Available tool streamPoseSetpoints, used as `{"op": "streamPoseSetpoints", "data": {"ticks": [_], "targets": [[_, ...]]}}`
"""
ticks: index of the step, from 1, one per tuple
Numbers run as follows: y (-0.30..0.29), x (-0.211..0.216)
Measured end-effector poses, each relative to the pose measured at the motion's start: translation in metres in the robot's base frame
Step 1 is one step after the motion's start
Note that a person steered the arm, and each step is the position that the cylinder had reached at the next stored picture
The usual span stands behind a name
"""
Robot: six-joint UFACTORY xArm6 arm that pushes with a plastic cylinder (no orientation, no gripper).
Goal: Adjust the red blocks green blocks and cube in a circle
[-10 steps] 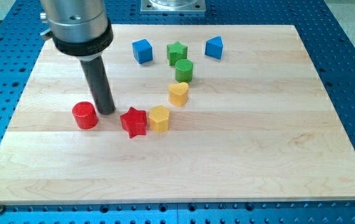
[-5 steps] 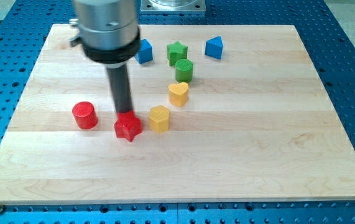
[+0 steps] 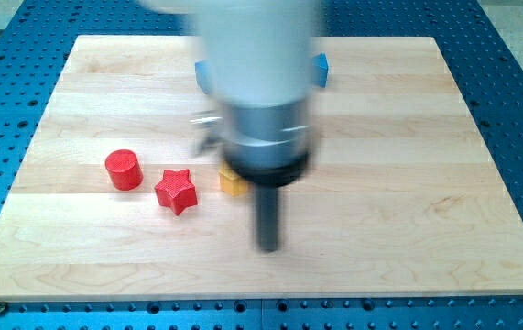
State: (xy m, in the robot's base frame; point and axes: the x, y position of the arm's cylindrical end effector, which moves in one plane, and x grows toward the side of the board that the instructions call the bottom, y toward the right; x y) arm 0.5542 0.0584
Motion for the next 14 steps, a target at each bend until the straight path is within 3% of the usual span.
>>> {"op": "streamPoseSetpoints", "data": {"ticks": [1, 3, 5, 10, 11, 12, 14], "targets": [[0.072, -0.081], [0.079, -0.213], [0.057, -0.259], [-0.123, -0.266], [-0.072, -0.278], [-0.061, -0.273], [-0.149, -0.253]]}}
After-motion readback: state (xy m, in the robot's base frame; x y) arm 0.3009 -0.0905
